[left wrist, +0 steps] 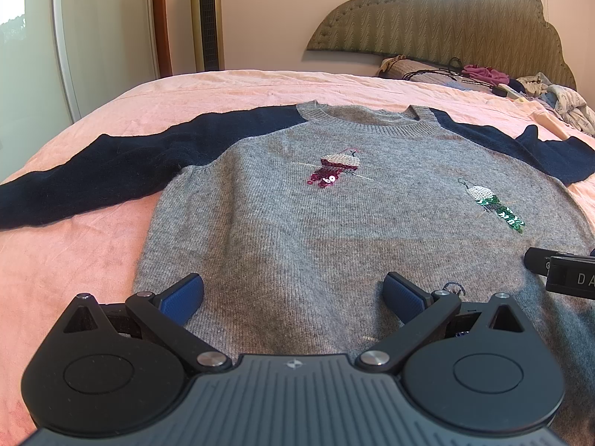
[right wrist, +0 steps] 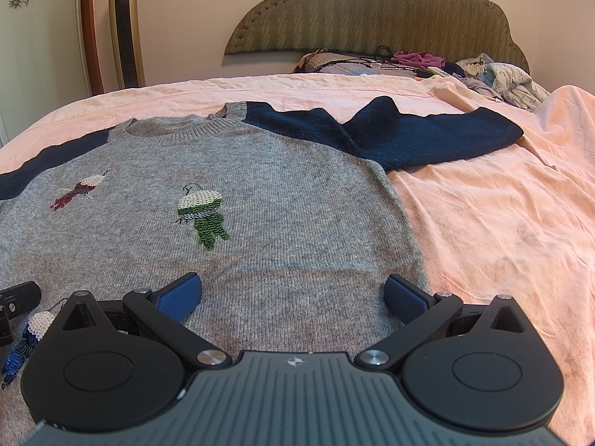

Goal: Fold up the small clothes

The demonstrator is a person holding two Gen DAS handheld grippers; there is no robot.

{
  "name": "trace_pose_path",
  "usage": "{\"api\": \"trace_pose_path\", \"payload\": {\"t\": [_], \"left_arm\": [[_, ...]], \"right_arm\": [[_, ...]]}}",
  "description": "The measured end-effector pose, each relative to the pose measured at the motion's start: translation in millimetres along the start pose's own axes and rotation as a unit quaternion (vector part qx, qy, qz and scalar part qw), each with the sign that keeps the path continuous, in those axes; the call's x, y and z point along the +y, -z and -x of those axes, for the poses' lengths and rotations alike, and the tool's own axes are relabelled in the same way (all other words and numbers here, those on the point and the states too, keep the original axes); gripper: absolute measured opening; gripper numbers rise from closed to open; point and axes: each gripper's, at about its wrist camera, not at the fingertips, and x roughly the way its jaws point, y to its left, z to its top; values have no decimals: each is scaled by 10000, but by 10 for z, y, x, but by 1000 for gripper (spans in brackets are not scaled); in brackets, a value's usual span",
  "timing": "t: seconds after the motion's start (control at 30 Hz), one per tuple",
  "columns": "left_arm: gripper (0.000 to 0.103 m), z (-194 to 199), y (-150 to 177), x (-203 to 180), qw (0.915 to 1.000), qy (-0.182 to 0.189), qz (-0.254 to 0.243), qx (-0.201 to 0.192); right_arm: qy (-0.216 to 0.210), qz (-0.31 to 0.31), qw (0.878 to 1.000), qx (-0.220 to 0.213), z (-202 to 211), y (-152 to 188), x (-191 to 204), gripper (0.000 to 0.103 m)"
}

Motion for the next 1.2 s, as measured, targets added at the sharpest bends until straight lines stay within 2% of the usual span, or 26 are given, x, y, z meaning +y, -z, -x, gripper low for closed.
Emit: {"api": "trace_pose_path", "payload": {"t": [0.83,0.97,1.07,1.2], "left_arm": [[103,0,1,0,10000,4,-4,-1],[103,9,-33,2,10000,19,2,-9],[103,16,-29,24,10000,28,5,-12],[103,19,-33,27,10000,30,4,-13]], "right_arm": [[-18,41,10000,40,10,9,2,103],[-468,444,9979,102,130,94,-177,103],[-638,779,9949,104,307,212,-410,103],[-744,616,9951,191,465,343,-849,103]]}}
